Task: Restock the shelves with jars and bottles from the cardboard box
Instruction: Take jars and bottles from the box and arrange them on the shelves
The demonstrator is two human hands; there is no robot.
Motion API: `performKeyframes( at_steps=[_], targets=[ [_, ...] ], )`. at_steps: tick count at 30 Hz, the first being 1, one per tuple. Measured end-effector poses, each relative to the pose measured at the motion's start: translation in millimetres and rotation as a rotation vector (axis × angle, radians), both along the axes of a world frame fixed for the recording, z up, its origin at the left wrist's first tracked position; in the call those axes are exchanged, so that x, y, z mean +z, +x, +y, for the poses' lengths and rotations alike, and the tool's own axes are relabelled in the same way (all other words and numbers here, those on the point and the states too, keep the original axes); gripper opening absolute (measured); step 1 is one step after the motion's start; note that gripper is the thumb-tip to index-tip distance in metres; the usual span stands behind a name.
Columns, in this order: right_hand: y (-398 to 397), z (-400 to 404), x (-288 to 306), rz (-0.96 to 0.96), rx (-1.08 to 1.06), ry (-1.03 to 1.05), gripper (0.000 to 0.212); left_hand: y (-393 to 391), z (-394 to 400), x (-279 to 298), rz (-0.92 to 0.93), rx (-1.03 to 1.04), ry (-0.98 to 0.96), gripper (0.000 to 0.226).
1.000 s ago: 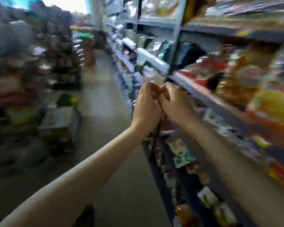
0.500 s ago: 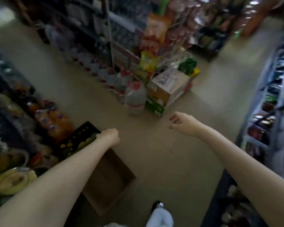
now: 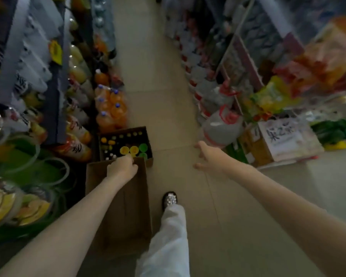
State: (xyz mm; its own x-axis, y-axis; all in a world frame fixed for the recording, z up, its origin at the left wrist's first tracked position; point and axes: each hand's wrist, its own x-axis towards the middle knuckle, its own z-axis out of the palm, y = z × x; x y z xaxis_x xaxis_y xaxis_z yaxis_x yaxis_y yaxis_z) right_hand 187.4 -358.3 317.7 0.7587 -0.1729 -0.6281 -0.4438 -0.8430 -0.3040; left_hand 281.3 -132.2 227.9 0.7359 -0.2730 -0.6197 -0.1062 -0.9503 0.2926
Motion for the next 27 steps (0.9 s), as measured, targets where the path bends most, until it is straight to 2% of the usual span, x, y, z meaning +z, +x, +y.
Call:
performKeyframes(
  at_steps=[3, 7, 11, 14, 17, 22, 25, 27],
  targets=[
    [59, -31, -30, 0.041, 0.103, 0.006, 0.064, 34, -24, -17, 0.015, 0.115, 0.007, 0.026],
    [139, -70, -61, 0.112, 0.142, -0.001, 0.055, 83, -60, -23, -0.017, 0.209, -0.007, 0.019],
    [210, -76, -111, 0.155, 0.278, 0.023, 0.05, 127, -71, -49, 0.04, 0.335, 0.01, 0.026],
    [259, -63, -168, 0.171, 0.356, 0.078, 0.045, 150, -65, -88, 0.095, 0.409, 0.044, 0.029],
    [298, -40, -231, 0.175, 0.39, 0.142, 0.037, 166, -45, -134, 0.053, 0.537, 0.042, 0.025],
    [332, 10, -372, 0.192, 0.481, 0.207, 0.027, 185, -9, -230, 0.074, 0.732, -0.015, 0.029],
    [345, 39, -461, 0.167, 0.713, 0.184, 0.034, 191, 7, -299, 0.058, 0.631, -0.046, 0.039],
    [360, 59, -512, 0.127, 0.824, 0.197, 0.044, 197, 18, -341, 0.046, 0.532, 0.01, 0.046]
  ],
)
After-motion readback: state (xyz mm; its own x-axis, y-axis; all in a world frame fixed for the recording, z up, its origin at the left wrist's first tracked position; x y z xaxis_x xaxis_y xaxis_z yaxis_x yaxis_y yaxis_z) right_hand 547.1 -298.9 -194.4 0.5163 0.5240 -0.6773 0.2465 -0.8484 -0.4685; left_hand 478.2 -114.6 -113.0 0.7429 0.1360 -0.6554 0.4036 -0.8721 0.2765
